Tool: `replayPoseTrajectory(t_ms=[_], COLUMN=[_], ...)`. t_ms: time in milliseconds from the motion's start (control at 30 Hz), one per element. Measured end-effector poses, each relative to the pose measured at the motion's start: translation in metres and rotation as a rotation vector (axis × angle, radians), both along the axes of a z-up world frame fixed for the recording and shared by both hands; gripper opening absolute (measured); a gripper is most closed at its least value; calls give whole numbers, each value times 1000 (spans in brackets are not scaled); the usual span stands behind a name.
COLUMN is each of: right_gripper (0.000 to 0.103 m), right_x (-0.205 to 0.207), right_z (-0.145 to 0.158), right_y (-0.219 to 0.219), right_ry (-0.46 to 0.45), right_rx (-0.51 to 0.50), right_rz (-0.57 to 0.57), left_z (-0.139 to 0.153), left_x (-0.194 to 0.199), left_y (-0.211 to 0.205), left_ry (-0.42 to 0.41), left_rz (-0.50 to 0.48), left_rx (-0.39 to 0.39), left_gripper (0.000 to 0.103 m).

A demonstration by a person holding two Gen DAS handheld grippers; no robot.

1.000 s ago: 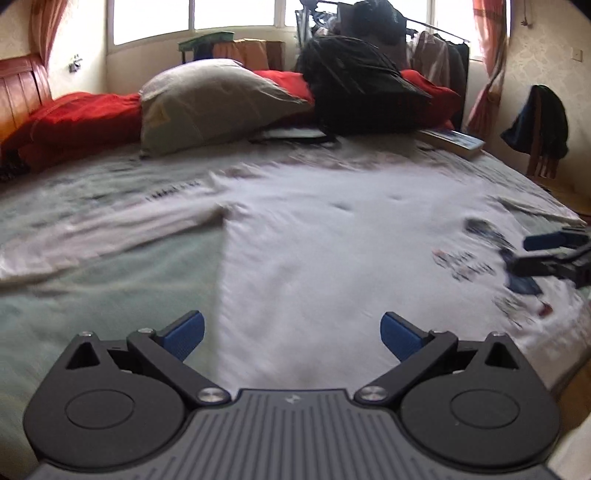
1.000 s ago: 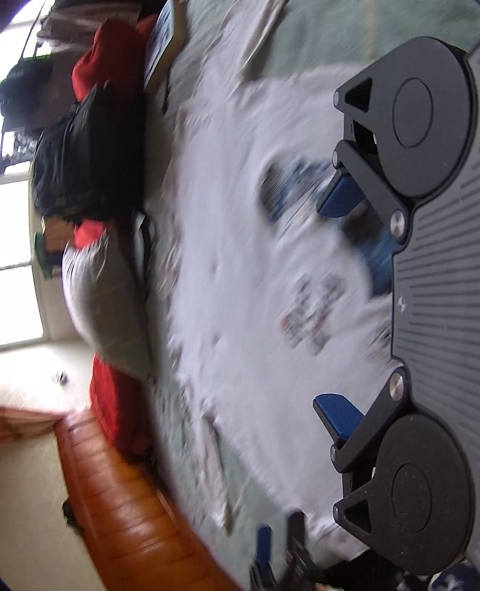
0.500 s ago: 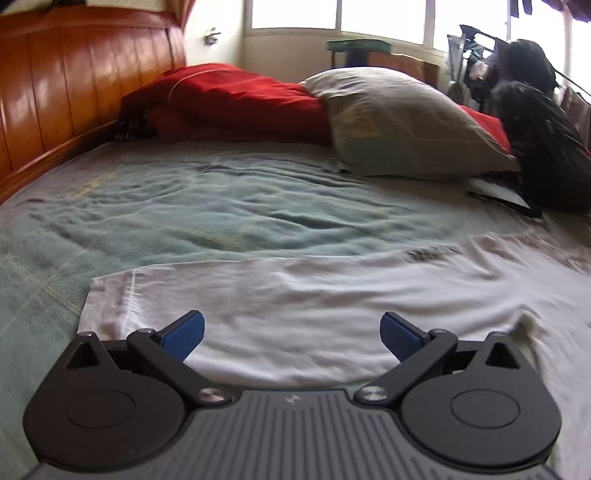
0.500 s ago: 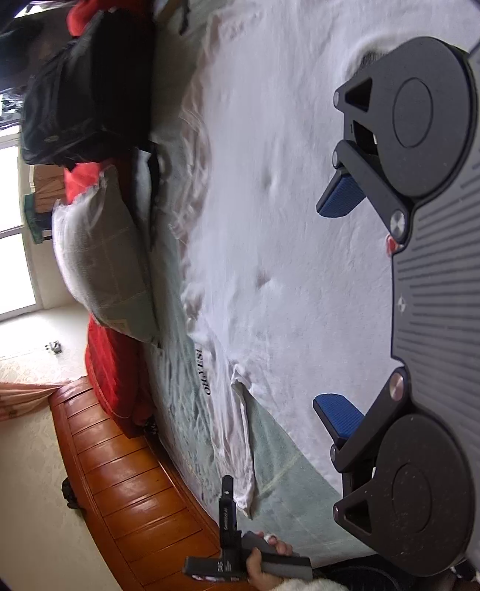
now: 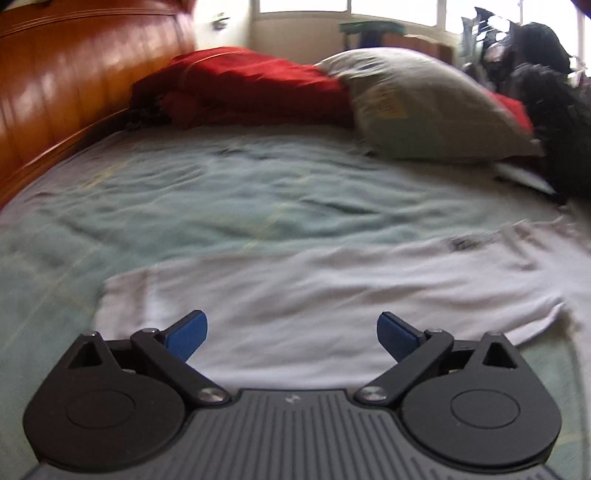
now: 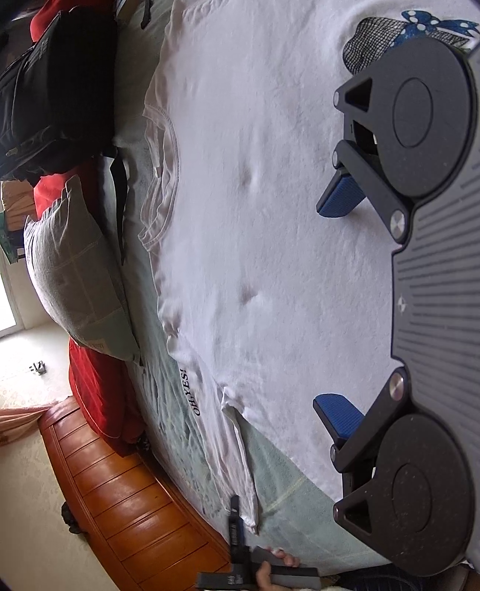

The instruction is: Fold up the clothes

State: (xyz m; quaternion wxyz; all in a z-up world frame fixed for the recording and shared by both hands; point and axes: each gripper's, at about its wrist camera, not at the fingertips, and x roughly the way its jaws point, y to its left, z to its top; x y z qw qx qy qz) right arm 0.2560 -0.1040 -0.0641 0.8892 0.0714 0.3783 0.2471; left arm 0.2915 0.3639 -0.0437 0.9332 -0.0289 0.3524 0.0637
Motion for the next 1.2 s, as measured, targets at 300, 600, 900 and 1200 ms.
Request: replayPoseTrajectory(t_ms=[300,600,900,1200], right_gripper=[103,103,103,103], right_x=[4,3,1,1], right_z=[2,3,5,6], right_y=[-5,-6,-5,-6], right_ry=[-12,-23,-33,-34], right_rx=[-21,-28,-26,-19], right_rz=[-15,-17,-9,1], left_z=[-30,-24,-9,-17], left_x=[62,77,56,37], left_y=[-27,8,-59,-88], left_ry=[82,58,29,61], left_rz=[31,234,-48,-159], left_rx=[50,-6,-12,43], left_gripper=[103,100,102,102])
